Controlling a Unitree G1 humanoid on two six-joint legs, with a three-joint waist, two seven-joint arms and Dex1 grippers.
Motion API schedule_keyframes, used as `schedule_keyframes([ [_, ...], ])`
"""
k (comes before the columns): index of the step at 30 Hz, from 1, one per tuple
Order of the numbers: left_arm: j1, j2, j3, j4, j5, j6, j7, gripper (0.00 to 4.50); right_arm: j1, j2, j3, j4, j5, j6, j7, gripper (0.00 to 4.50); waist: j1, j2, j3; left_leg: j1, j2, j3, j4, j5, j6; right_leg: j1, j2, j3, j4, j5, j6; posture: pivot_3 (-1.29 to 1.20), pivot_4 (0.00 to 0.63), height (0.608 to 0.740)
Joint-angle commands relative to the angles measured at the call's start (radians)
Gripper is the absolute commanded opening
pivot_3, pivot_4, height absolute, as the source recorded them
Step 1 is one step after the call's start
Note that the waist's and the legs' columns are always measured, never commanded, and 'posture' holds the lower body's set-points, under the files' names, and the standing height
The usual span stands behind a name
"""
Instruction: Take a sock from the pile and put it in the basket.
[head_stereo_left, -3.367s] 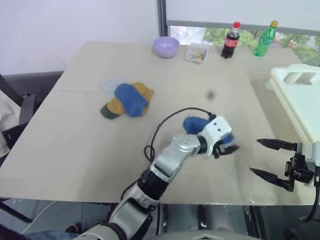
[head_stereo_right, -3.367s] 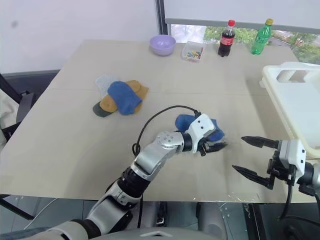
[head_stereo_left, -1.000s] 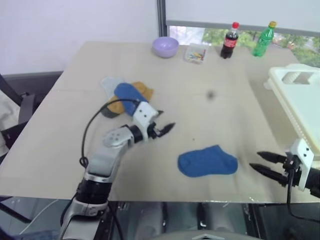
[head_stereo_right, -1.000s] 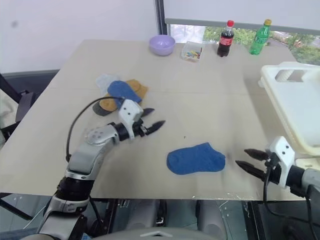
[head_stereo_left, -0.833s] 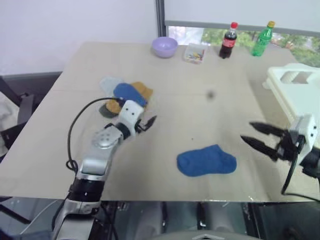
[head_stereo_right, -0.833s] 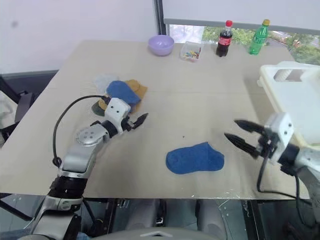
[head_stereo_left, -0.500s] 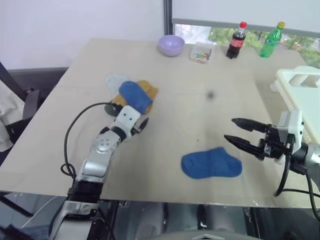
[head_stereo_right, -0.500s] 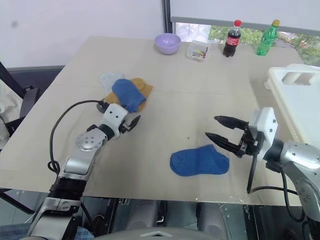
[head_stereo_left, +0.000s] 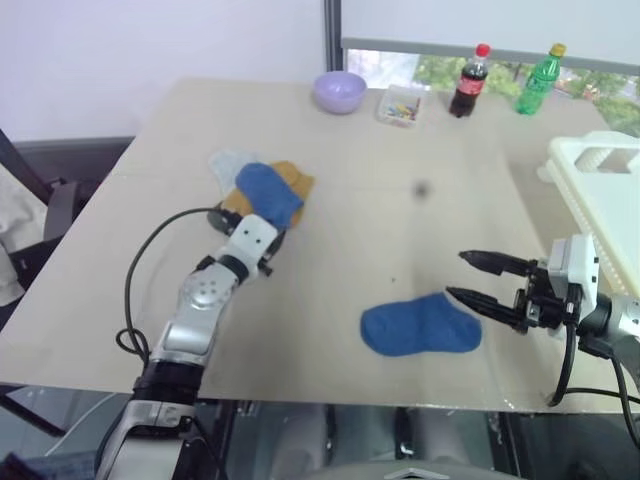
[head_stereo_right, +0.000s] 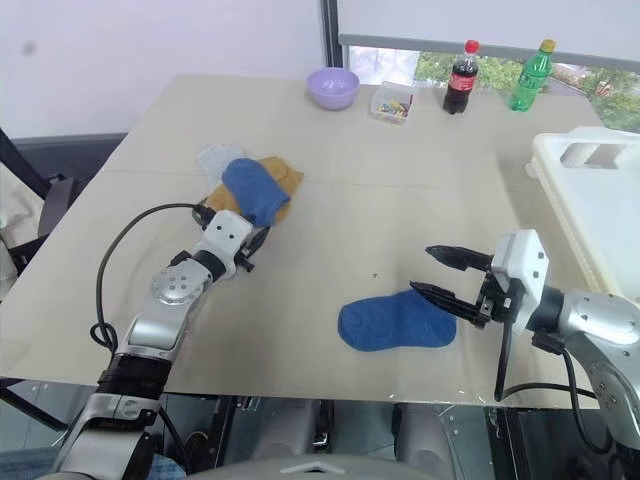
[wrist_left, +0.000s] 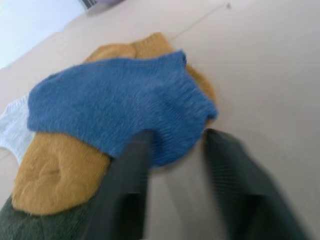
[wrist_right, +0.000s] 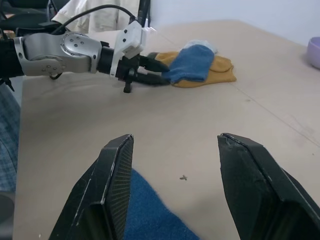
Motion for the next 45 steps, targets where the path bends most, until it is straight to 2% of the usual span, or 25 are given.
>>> schedule_keyframes([
  [1, -0.016, 0.003, 0.017, 0.006, 0.010, -0.034, 0.021, 0.03, 0.011, -0.003, -0.003, -0.004, -0.024, -0.041, 0.010, 2.73, 0.001, 0.000, 0.000, 0.000, 0.000, 0.000, 0.000, 0.000, 0.000, 0.000, 0.000, 0.000, 0.000, 0.000, 0.000, 0.00, 0.150, 0.729],
  [7, -0.040, -0.022, 0.042, -0.021, -0.033, -0.052, 0.021, 0.03, 0.031, 0.009, 0.014, 0.004, -0.045, -0.066, 0.015, 2.73, 0.001, 0.000, 0.000, 0.000, 0.000, 0.000, 0.000, 0.000, 0.000, 0.000, 0.000, 0.000, 0.000, 0.000, 0.000, 0.00, 0.150, 0.729],
  [15, -0.078, -0.046, 0.054, -0.067, -0.087, 0.037, -0.004, 0.03, 0.033, 0.009, 0.026, 0.022, -0.065, -0.089, 0.023, 2.73, 0.000, 0.000, 0.000, 0.000, 0.000, 0.000, 0.000, 0.000, 0.000, 0.000, 0.000, 0.000, 0.000, 0.001, 0.001, 0.00, 0.150, 0.729],
  [21, -0.046, -0.082, -0.086, -0.215, -0.149, 0.239, -0.171, 0.03, 0.014, 0.002, 0.029, 0.047, -0.099, -0.089, 0.005, 2.73, 0.000, 0.000, 0.000, 0.000, -0.001, 0.001, 0.000, 0.000, 0.000, 0.000, 0.000, 0.000, 0.000, 0.001, 0.001, 0.00, 0.150, 0.729],
  [23, -0.055, -0.124, -0.119, -0.220, -0.153, 0.292, -0.172, 0.03, 0.001, -0.013, 0.029, 0.072, -0.131, -0.060, -0.029, 2.73, 0.001, 0.000, 0.000, 0.000, -0.001, 0.001, 0.000, 0.000, 0.000, 0.001, 0.000, 0.000, 0.000, 0.001, 0.001, 0.00, 0.150, 0.729],
  [27, -0.099, -0.238, -0.201, -0.193, -0.152, 0.360, -0.167, 0.03, -0.007, -0.042, -0.006, 0.129, -0.142, -0.073, -0.006, 2.73, 0.000, 0.000, 0.000, 0.000, -0.001, 0.002, 0.001, 0.000, 0.000, 0.001, 0.001, 0.000, 0.000, 0.000, 0.001, 0.00, 0.150, 0.729],
  [33, -0.170, -0.401, -0.234, -0.111, -0.176, 0.445, -0.143, 0.03, 0.038, -0.114, -0.050, 0.170, -0.167, -0.031, 0.019, 2.73, 0.001, -0.001, 0.000, 0.000, -0.001, 0.002, 0.001, 0.000, 0.000, 0.001, 0.002, 0.001, 0.000, 0.001, 0.001, 0.00, 0.150, 0.729],
  [37, -0.219, -0.505, -0.261, -0.032, -0.182, 0.472, -0.132, 0.03, 0.042, -0.170, -0.050, 0.210, -0.225, 0.006, -0.013, 2.73, 0.001, -0.001, 0.000, 0.000, -0.001, 0.001, 0.001, 0.000, 0.000, 0.001, 0.002, 0.001, -0.001, 0.001, 0.001, 0.00, 0.150, 0.729],
  [39, -0.240, -0.570, -0.244, -0.018, -0.230, 0.515, -0.140, 0.03, 0.039, -0.167, -0.051, 0.210, -0.216, 0.039, -0.031, 2.73, 0.001, -0.001, 0.000, 0.000, -0.001, 0.001, 0.001, 0.000, 0.000, 0.001, 0.002, 0.001, 0.000, 0.001, 0.001, 0.00, 0.150, 0.729],
  [40, -0.246, -0.592, -0.236, -0.017, -0.251, 0.533, -0.145, 0.60, 0.036, -0.161, -0.052, 0.208, -0.208, 0.056, -0.041, 2.73, 0.000, -0.001, 0.001, 0.000, -0.001, 0.000, 0.001, 0.000, 0.000, 0.001, 0.002, 0.001, 0.000, 0.000, 0.001, 0.00, 0.150, 0.729],
  [42, -0.267, -0.629, -0.219, -0.011, -0.279, 0.572, -0.140, 1.12, 0.011, -0.139, -0.041, 0.206, -0.193, 0.102, -0.076, 2.73, 0.000, -0.001, 0.001, 0.000, -0.001, -0.001, 0.001, 0.000, 0.000, 0.001, 0.002, 0.001, 0.000, 0.000, 0.001, 0.00, 0.150, 0.729],
  [44, -0.285, -0.655, -0.184, -0.013, -0.314, 0.614, -0.125, 2.37, -0.007, -0.121, -0.026, 0.201, -0.182, 0.143, -0.099, 2.73, -0.003, -0.001, 0.001, 0.000, -0.001, -0.001, 0.001, 0.000, 0.000, 0.001, 0.002, 0.001, -0.001, 0.000, 0.001, 0.00, 0.150, 0.729],
  [45, -0.293, -0.665, -0.160, -0.021, -0.340, 0.641, -0.121, 2.37, -0.014, -0.111, -0.018, 0.198, -0.172, 0.167, -0.111, 2.73, -0.004, -0.001, 0.001, 0.000, -0.001, -0.002, 0.001, 0.000, 0.000, 0.001, 0.003, 0.001, -0.001, 0.000, 0.001, 0.00, 0.150, 0.729],
])
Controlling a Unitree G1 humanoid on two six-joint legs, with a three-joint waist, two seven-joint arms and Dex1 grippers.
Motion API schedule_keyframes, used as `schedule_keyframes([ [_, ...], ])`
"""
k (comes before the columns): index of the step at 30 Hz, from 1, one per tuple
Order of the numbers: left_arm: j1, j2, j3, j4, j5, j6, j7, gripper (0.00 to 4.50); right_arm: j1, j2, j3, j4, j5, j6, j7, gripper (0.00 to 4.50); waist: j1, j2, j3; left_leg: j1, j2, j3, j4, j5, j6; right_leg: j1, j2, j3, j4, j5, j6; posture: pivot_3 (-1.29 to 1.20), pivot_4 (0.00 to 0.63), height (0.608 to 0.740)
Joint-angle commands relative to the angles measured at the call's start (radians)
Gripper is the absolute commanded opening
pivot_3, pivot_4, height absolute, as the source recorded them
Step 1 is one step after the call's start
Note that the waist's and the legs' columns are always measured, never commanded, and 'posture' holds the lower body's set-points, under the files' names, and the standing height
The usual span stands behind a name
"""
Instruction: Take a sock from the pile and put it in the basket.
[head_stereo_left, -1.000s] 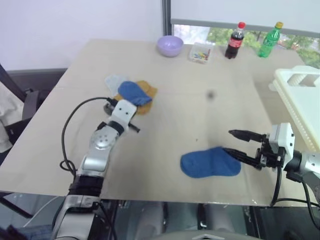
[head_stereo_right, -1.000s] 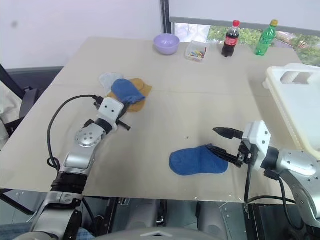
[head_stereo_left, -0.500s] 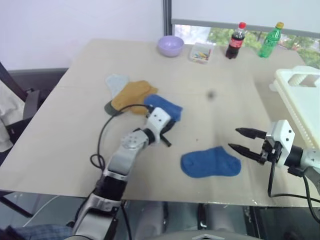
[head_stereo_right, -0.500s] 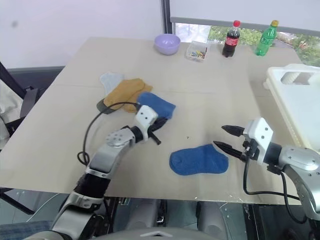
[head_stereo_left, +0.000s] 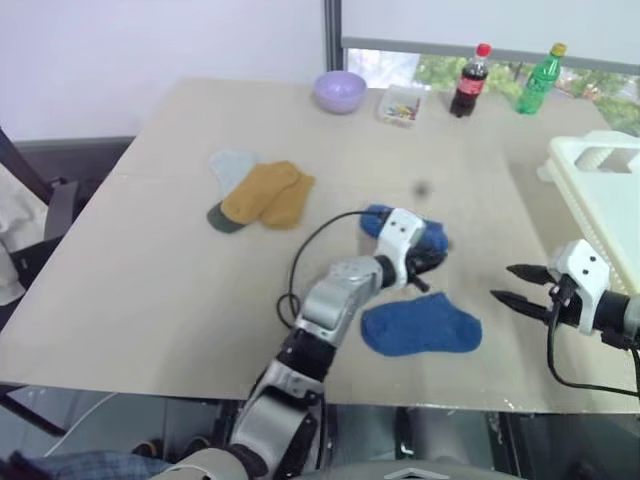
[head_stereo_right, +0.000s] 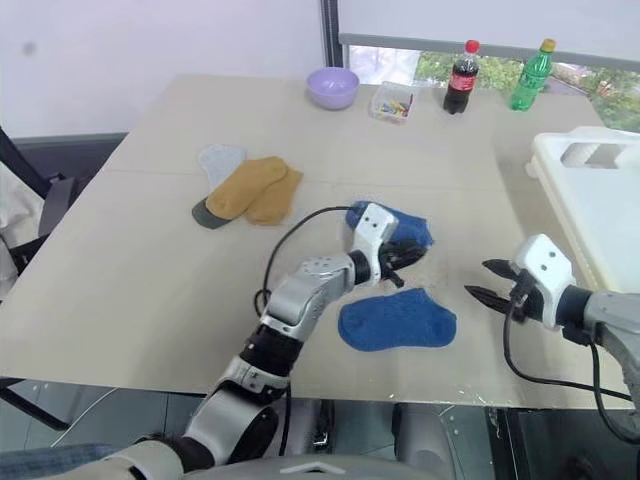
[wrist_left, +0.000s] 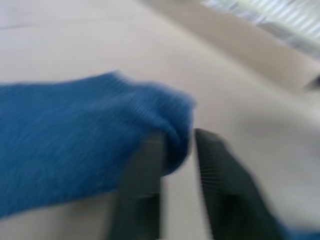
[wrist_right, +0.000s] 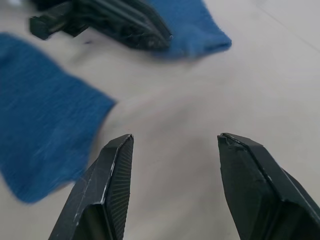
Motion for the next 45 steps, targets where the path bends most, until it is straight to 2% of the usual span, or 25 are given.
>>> schedule_keyframes([
  [1, -0.036, -0.029, 0.081, -0.048, -0.103, 0.100, 0.005, 2.37, -0.049, 0.053, 0.003, -0.023, 0.056, 0.106, -0.069, 2.73, -0.002, 0.000, 0.000, 0.000, 0.000, 0.000, 0.000, 0.000, 0.000, 0.000, 0.000, 0.000, 0.000, 0.000, 0.000, 0.00, 0.150, 0.729],
  [4, -0.060, 0.011, 0.120, -0.094, -0.169, 0.170, -0.044, 2.37, -0.092, 0.131, 0.030, -0.002, 0.098, 0.201, -0.130, 2.73, -0.011, 0.000, 0.001, 0.000, 0.001, -0.001, 0.000, 0.000, 0.000, -0.001, 0.001, 0.000, 0.001, 0.000, 0.000, 0.00, 0.150, 0.729],
  [7, -0.102, 0.067, 0.158, -0.060, -0.173, 0.136, -0.054, 2.37, -0.133, 0.186, 0.055, 0.015, 0.106, 0.248, -0.174, 2.73, -0.015, 0.000, 0.001, -0.001, 0.000, -0.001, 0.000, 0.000, 0.000, 0.000, 0.000, 0.000, 0.001, 0.000, 0.000, 0.00, 0.150, 0.729],
  [11, -0.170, 0.139, 0.195, 0.071, -0.136, 0.038, -0.036, 2.37, -0.202, 0.274, 0.069, 0.054, 0.124, 0.323, -0.248, 2.73, -0.019, 0.000, 0.001, -0.001, 0.000, -0.001, 0.001, 0.000, 0.000, 0.000, 0.000, 0.000, 0.001, 0.001, 0.001, 0.00, 0.150, 0.729],
  [16, -0.294, 0.254, 0.247, 0.378, -0.067, -0.147, -0.022, 2.37, -0.318, 0.420, 0.062, 0.155, 0.174, 0.419, -0.335, 2.73, -0.020, 0.000, 0.001, 0.000, 0.000, -0.001, 0.000, 0.000, 0.000, -0.001, 0.001, 0.000, 0.002, 0.001, 0.001, 0.00, 0.150, 0.729],
  [21, -0.322, 0.287, 0.241, 0.513, -0.028, -0.236, -0.036, 2.37, -0.374, 0.490, 0.065, 0.218, 0.172, 0.434, -0.386, 2.73, -0.019, 0.000, 0.001, -0.002, 0.000, 0.002, -0.001, 0.000, 0.000, -0.001, 0.001, -0.001, 0.001, 0.001, 0.001, 0.00, 0.150, 0.729],
  [26, -0.301, 0.283, 0.239, 0.532, -0.017, -0.251, -0.050, 2.37, -0.442, 0.573, -0.003, 0.284, 0.222, 0.470, -0.454, 2.73, -0.019, 0.000, 0.001, -0.002, 0.000, 0.004, -0.001, 0.000, 0.000, -0.001, 0.000, -0.001, 0.000, 0.001, 0.002, 0.00, 0.150, 0.729],
  [27, -0.297, 0.280, 0.240, 0.529, -0.018, -0.246, -0.055, 2.37, -0.441, 0.567, 0.005, 0.286, 0.216, 0.470, -0.453, 2.33, -0.020, 0.000, 0.001, -0.002, 0.000, 0.004, -0.001, 0.000, 0.000, -0.001, 0.000, -0.001, 0.000, 0.001, 0.002, 0.00, 0.150, 0.729],
  [28, -0.292, 0.279, 0.237, 0.527, -0.015, -0.244, -0.059, 2.37, -0.437, 0.556, 0.018, 0.285, 0.205, 0.466, -0.447, 2.22, -0.020, 0.000, 0.001, -0.002, 0.000, 0.004, -0.001, 0.000, 0.000, -0.001, 0.000, -0.001, 0.000, 0.001, 0.002, 0.00, 0.150, 0.729],
  [29, -0.286, 0.277, 0.231, 0.526, -0.010, -0.244, -0.062, 2.37, -0.432, 0.549, 0.027, 0.284, 0.201, 0.466, -0.442, 1.90, -0.021, 0.000, 0.001, -0.002, 0.000, 0.004, -0.001, 0.000, 0.000, -0.001, 0.000, -0.001, 0.000, 0.001, 0.002, 0.00, 0.150, 0.729],
  [33, -0.271, 0.280, 0.181, 0.551, 0.046, -0.248, -0.068, 2.37, -0.423, 0.546, 0.044, 0.276, 0.193, 0.456, -0.442, 0.04, -0.022, 0.000, 0.001, -0.002, 0.000, 0.004, -0.001, 0.000, 0.000, -0.001, 0.000, -0.001, 0.001, 0.001, 0.002, 0.00, 0.150, 0.729],
  [36, -0.255, 0.291, 0.124, 0.556, 0.096, -0.225, -0.095, 2.37, -0.418, 0.541, 0.056, 0.271, 0.182, 0.444, -0.443, 0.04, -0.021, 0.000, 0.001, -0.001, 0.000, 0.004, -0.001, 0.000, 0.000, -0.001, 0.000, -0.001, 0.002, 0.001, 0.002, 0.00, 0.150, 0.729],
  [39, -0.241, 0.308, 0.076, 0.576, 0.153, -0.245, -0.091, 1.52, -0.414, 0.542, 0.055, 0.268, 0.177, 0.441, -0.446, 0.00, -0.021, 0.001, 0.000, 0.000, 0.000, 0.004, -0.001, 0.000, 0.000, 0.000, 0.000, -0.001, 0.003, 0.001, 0.002, 0.00, 0.150, 0.729],
  [41, -0.234, 0.307, 0.063, 0.578, 0.167, -0.248, -0.092, 0.43, -0.412, 0.544, 0.055, 0.264, 0.175, 0.437, -0.447, 0.00, -0.021, 0.002, -0.001, 0.001, 0.000, 0.004, -0.001, 0.000, 0.000, 0.000, 0.000, -0.001, 0.003, 0.001, 0.002, 0.00, 0.150, 0.729],
  [42, -0.232, 0.307, 0.057, 0.576, 0.173, -0.251, -0.094, 0.06, -0.411, 0.546, 0.055, 0.262, 0.174, 0.435, -0.446, 0.00, -0.021, 0.002, -0.001, 0.001, 0.000, 0.004, -0.001, 0.000, 0.000, 0.000, 0.000, -0.001, 0.003, 0.001, 0.002, 0.00, 0.150, 0.729],
  [45, -0.221, 0.307, 0.037, 0.565, 0.196, -0.270, -0.102, 0.06, -0.409, 0.553, 0.058, 0.253, 0.175, 0.427, -0.444, 0.00, -0.021, 0.003, -0.002, 0.001, 0.000, 0.004, -0.001, 0.000, 0.000, 0.000, 0.000, -0.001, 0.004, 0.001, 0.001, 0.00, 0.150, 0.729],
])
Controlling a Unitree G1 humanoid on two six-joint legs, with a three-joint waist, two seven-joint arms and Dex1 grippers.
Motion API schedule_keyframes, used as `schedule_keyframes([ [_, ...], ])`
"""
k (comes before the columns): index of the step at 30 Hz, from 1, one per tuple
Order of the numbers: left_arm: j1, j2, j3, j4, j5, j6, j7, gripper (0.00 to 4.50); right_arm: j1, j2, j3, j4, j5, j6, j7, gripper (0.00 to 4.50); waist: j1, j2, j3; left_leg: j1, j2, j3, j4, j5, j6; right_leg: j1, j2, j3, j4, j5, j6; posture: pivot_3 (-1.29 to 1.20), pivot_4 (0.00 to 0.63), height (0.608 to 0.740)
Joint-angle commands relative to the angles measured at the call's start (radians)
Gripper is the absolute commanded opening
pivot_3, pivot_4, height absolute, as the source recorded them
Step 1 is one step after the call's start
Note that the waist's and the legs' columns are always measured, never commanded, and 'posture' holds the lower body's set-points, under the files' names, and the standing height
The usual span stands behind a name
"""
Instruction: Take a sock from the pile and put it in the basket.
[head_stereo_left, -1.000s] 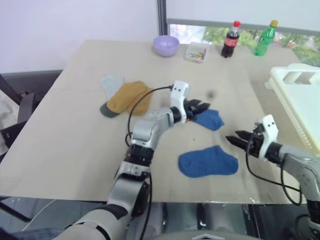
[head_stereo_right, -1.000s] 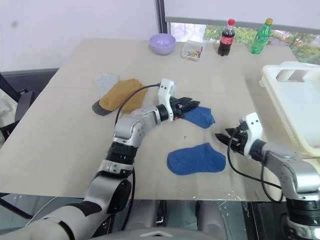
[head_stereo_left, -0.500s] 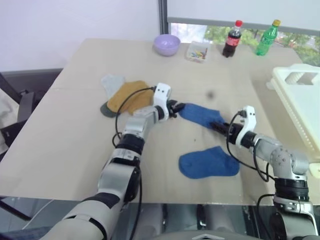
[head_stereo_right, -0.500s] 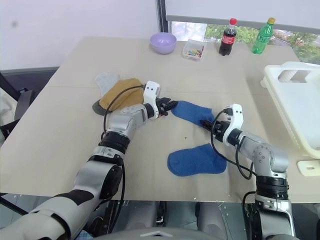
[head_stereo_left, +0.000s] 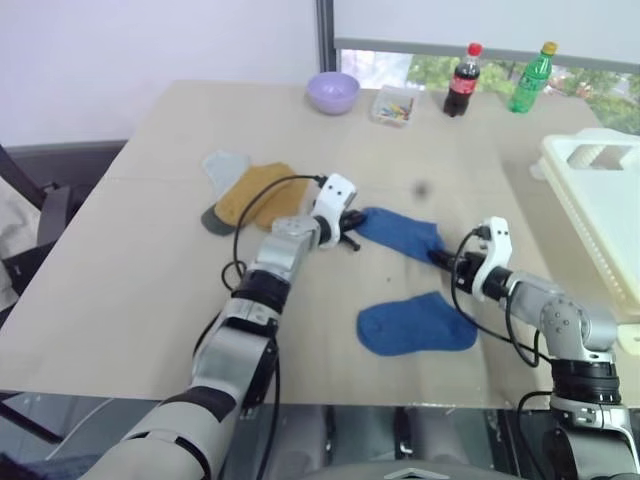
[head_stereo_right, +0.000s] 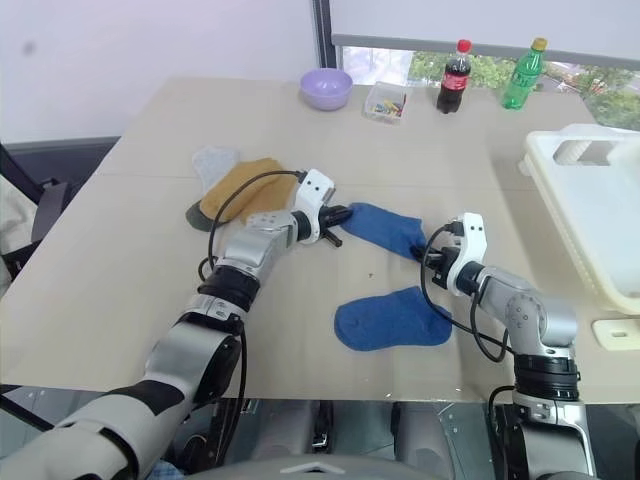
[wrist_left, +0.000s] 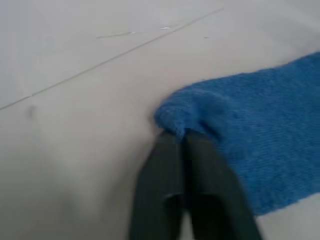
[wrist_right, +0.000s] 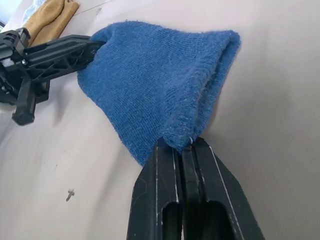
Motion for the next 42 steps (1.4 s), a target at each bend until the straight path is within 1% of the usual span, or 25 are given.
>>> schedule_keyframes([
  [1, 0.053, -0.011, -0.049, 0.026, 0.036, 0.020, -0.020, 0.06, 0.006, 0.001, 0.002, -0.044, 0.001, -0.031, 0.008, 0.00, 0.000, 0.000, 0.000, 0.000, 0.000, 0.000, 0.000, 0.000, 0.000, 0.000, 0.000, 0.000, 0.000, 0.000, 0.000, 0.00, 0.150, 0.729],
  [6, 0.071, -0.032, 0.044, -0.076, -0.058, 0.086, -0.025, 0.06, 0.005, 0.005, 0.029, -0.090, 0.000, -0.056, 0.018, 0.00, -0.001, 0.001, 0.000, -0.001, 0.000, -0.001, 0.000, 0.000, 0.000, -0.001, 0.000, 0.000, 0.000, 0.000, 0.000, 0.00, 0.150, 0.729],
  [9, 0.110, -0.042, 0.123, -0.215, -0.160, 0.173, -0.034, 0.06, 0.008, -0.006, 0.045, -0.133, -0.007, -0.064, 0.024, 0.00, -0.002, 0.001, 0.000, -0.001, 0.000, -0.003, 0.000, 0.000, 0.000, -0.001, 0.000, 0.000, 0.000, 0.000, 0.000, 0.00, 0.150, 0.729],
  [11, 0.162, -0.052, 0.186, -0.372, -0.262, 0.266, -0.033, 0.06, 0.009, -0.001, 0.035, -0.167, 0.013, -0.047, 0.011, 0.00, -0.004, 0.001, 0.001, -0.002, 0.000, -0.004, 0.000, 0.000, 0.000, -0.002, 0.000, 0.001, -0.001, 0.000, 0.000, 0.00, 0.150, 0.729],
  [14, 0.250, -0.056, 0.253, -0.593, -0.378, 0.405, 0.002, 0.06, 0.018, -0.001, 0.029, -0.219, 0.035, -0.022, -0.004, 0.00, -0.007, 0.000, 0.002, -0.002, 0.001, -0.004, 0.000, 0.000, 0.000, -0.002, 0.000, 0.001, -0.001, 0.000, 0.000, 0.00, 0.150, 0.729],
  [18, 0.411, -0.034, 0.280, -0.884, -0.449, 0.526, 0.077, 0.06, 0.082, -0.024, 0.014, -0.334, 0.079, 0.031, -0.017, 0.00, -0.011, 0.001, 0.002, -0.002, 0.001, -0.005, -0.001, 0.000, 0.000, -0.002, 0.000, 0.001, 0.000, 0.000, 0.000, 0.00, 0.150, 0.729],
  [21, 0.500, -0.050, 0.317, -1.059, -0.512, 0.584, 0.150, 0.06, 0.146, -0.052, -0.017, -0.413, 0.128, 0.074, -0.024, 0.00, -0.008, 0.000, 0.002, -0.002, 0.000, -0.005, -0.001, 0.000, 0.000, -0.001, -0.001, 0.001, -0.001, 0.000, 0.000, 0.00, 0.150, 0.729],
  [23, 0.557, -0.044, 0.308, -1.156, -0.529, 0.617, 0.184, 0.06, 0.182, -0.071, -0.044, -0.456, 0.164, 0.101, -0.029, 0.00, -0.005, 0.000, 0.002, -0.002, 0.000, -0.005, 0.000, 0.000, 0.000, -0.002, -0.001, 0.001, -0.001, 0.000, 0.000, 0.00, 0.150, 0.729],
  [26, 0.691, 0.035, 0.211, -1.300, -0.481, 0.635, 0.206, 0.06, 0.239, -0.110, -0.097, -0.522, 0.230, 0.143, -0.034, 0.00, -0.003, 0.000, 0.002, -0.001, 0.000, -0.004, 0.000, 0.000, 0.000, -0.001, -0.001, 0.001, -0.001, -0.001, -0.002, 0.00, 0.150, 0.729],
  [28, 0.762, 0.043, 0.203, -1.368, -0.491, 0.631, 0.231, 0.06, 0.268, -0.136, -0.124, -0.552, 0.270, 0.165, -0.037, 0.00, -0.005, 0.001, 0.001, 0.000, 0.001, -0.004, -0.001, 0.000, 0.000, -0.001, -0.001, 0.002, -0.001, -0.003, -0.004, 0.00, 0.150, 0.729],
  [31, 0.822, 0.058, 0.194, -1.419, -0.527, 0.640, 0.235, 0.06, 0.307, -0.173, -0.155, -0.581, 0.341, 0.196, -0.044, 0.00, 0.000, 0.001, 0.002, 0.000, 0.001, -0.004, -0.001, 0.000, 0.000, -0.002, -0.001, 0.003, -0.001, -0.003, -0.005, 0.00, 0.150, 0.729],
  [34, 0.852, 0.076, 0.179, -1.444, -0.559, 0.656, 0.226, 0.06, 0.346, -0.217, -0.175, -0.609, 0.400, 0.217, -0.045, 0.00, 0.001, 0.001, 0.002, 0.000, 0.001, -0.004, 0.000, 0.000, 0.000, -0.002, -0.001, 0.002, -0.001, -0.003, -0.005, 0.00, 0.150, 0.729],
  [42, 0.950, 0.141, 0.082, -1.502, -0.597, 0.677, 0.225, 0.06, 0.445, -0.332, -0.215, -0.643, 0.518, 0.233, -0.068, 0.00, 0.000, 0.001, 0.002, -0.001, 0.001, -0.004, -0.001, 0.000, 0.000, -0.002, -0.001, 0.003, -0.004, -0.003, -0.005, 0.00, 0.150, 0.729],
])
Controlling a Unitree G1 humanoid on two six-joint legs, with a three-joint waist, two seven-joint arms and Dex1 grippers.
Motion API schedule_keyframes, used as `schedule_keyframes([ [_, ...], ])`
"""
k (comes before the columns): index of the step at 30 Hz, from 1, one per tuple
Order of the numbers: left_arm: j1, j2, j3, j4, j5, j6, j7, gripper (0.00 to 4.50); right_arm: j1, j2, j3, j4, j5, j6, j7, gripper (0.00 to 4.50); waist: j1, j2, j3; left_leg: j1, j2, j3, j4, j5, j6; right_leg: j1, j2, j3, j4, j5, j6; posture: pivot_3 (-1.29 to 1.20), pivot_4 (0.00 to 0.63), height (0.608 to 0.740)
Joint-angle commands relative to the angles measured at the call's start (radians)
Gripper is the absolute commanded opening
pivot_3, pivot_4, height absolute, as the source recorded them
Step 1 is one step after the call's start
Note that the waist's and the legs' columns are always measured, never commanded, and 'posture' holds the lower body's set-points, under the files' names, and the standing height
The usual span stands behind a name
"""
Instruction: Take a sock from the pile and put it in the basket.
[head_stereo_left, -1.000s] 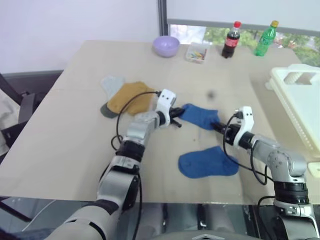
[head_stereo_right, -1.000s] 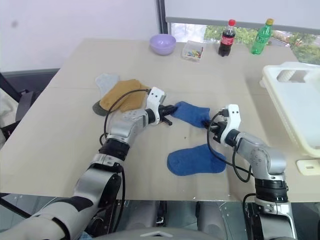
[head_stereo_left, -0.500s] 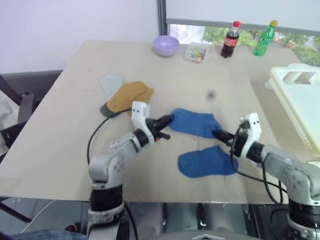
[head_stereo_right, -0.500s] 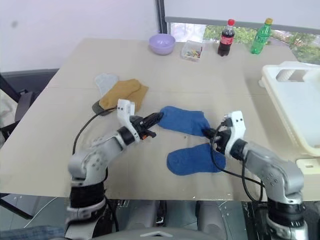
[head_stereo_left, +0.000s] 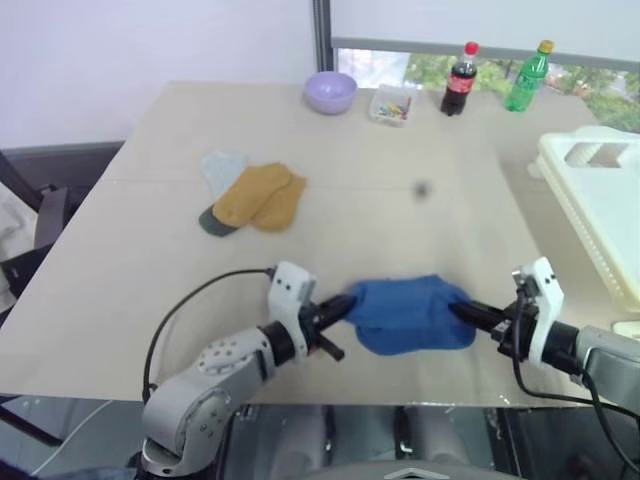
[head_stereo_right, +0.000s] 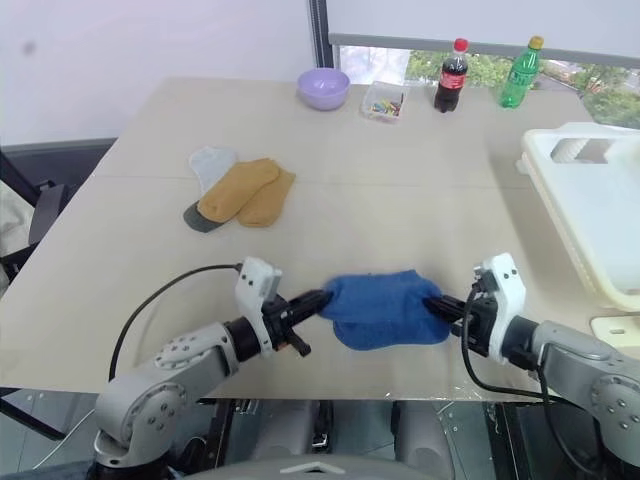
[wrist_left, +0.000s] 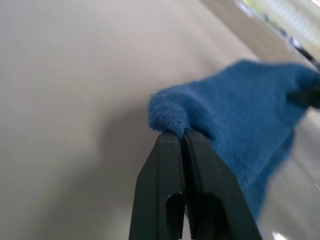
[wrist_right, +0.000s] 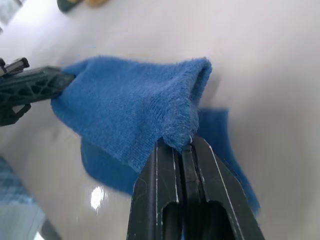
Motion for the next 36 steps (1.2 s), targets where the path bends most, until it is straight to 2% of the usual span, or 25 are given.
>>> schedule_keyframes([
  [1, 0.020, 0.005, -0.028, -0.063, -0.036, 0.001, 0.004, 0.06, 0.027, -0.038, -0.036, -0.040, 0.053, -0.004, -0.014, 0.00, 0.000, 0.000, 0.000, 0.000, 0.000, 0.000, 0.000, 0.000, 0.000, 0.000, 0.000, 0.000, 0.000, 0.000, 0.000, 0.00, 0.150, 0.729],
  [8, 0.037, -0.020, -0.036, -0.064, -0.115, 0.045, 0.033, 0.06, 0.056, -0.097, -0.038, -0.014, 0.092, -0.016, -0.049, 0.00, 0.001, 0.000, 0.000, 0.000, 0.000, 0.000, 0.000, 0.000, 0.000, 0.000, -0.001, 0.000, -0.002, -0.002, 0.003, 0.00, 0.150, 0.729],
  [12, 0.035, -0.043, -0.046, -0.045, -0.138, 0.056, 0.064, 0.06, 0.051, -0.113, -0.004, 0.022, 0.050, -0.031, -0.043, 0.00, 0.001, 0.000, 0.000, 0.000, 0.000, 0.000, 0.000, 0.000, 0.000, 0.000, -0.001, 0.000, -0.002, -0.001, 0.002, 0.00, 0.150, 0.729],
  [19, 0.002, -0.013, -0.097, 0.027, -0.053, 0.018, 0.088, 0.06, 0.060, -0.104, 0.174, 0.079, -0.106, -0.087, -0.003, 0.00, 0.001, 0.000, 0.000, -0.001, 0.000, 0.000, 0.000, 0.000, 0.000, 0.000, -0.001, -0.001, -0.003, -0.001, 0.001, 0.00, 0.150, 0.729],
  [22, -0.009, 0.002, -0.116, 0.058, -0.015, -0.021, 0.084, 0.06, 0.036, -0.065, 0.231, 0.099, -0.152, -0.115, -0.012, 0.00, -0.002, -0.002, 0.000, -0.001, 0.000, 0.000, 0.000, 0.000, 0.000, 0.000, 0.000, -0.001, -0.003, -0.001, 0.001, 0.00, 0.150, 0.729],
  [24, -0.040, 0.001, -0.121, 0.105, 0.026, -0.067, 0.086, 0.06, -0.016, 0.027, 0.255, 0.128, -0.158, -0.127, -0.071, 0.00, -0.004, -0.004, -0.002, 0.000, 0.001, 0.000, 0.000, 0.000, 0.000, 0.000, 0.001, -0.001, -0.003, -0.001, 0.002, 0.00, 0.150, 0.729],
  [26, -0.081, -0.001, -0.124, 0.153, 0.065, -0.111, 0.089, 0.06, -0.053, 0.108, 0.255, 0.145, -0.157, -0.125, -0.125, 0.00, -0.004, -0.004, -0.001, 0.001, 0.003, -0.002, 0.000, 0.000, 0.000, 0.000, 0.003, -0.001, -0.003, 0.000, 0.001, 0.00, 0.150, 0.729],
  [31, -0.178, -0.027, -0.095, 0.264, 0.120, -0.202, 0.091, 0.06, -0.110, 0.227, 0.230, 0.161, -0.131, -0.114, -0.206, 0.00, -0.001, -0.002, -0.001, 0.000, 0.003, -0.005, 0.000, 0.000, 0.000, -0.002, 0.004, -0.001, -0.003, 0.001, -0.001, 0.00, 0.150, 0.729],
  [36, -0.303, -0.055, -0.070, 0.379, 0.158, -0.280, 0.080, 0.06, -0.180, 0.304, 0.198, 0.183, -0.153, -0.146, -0.282, 0.00, 0.000, -0.002, -0.001, -0.003, 0.000, -0.005, 0.000, 0.000, 0.000, -0.002, 0.004, 0.000, -0.004, 0.003, -0.004, 0.00, 0.150, 0.729],
])
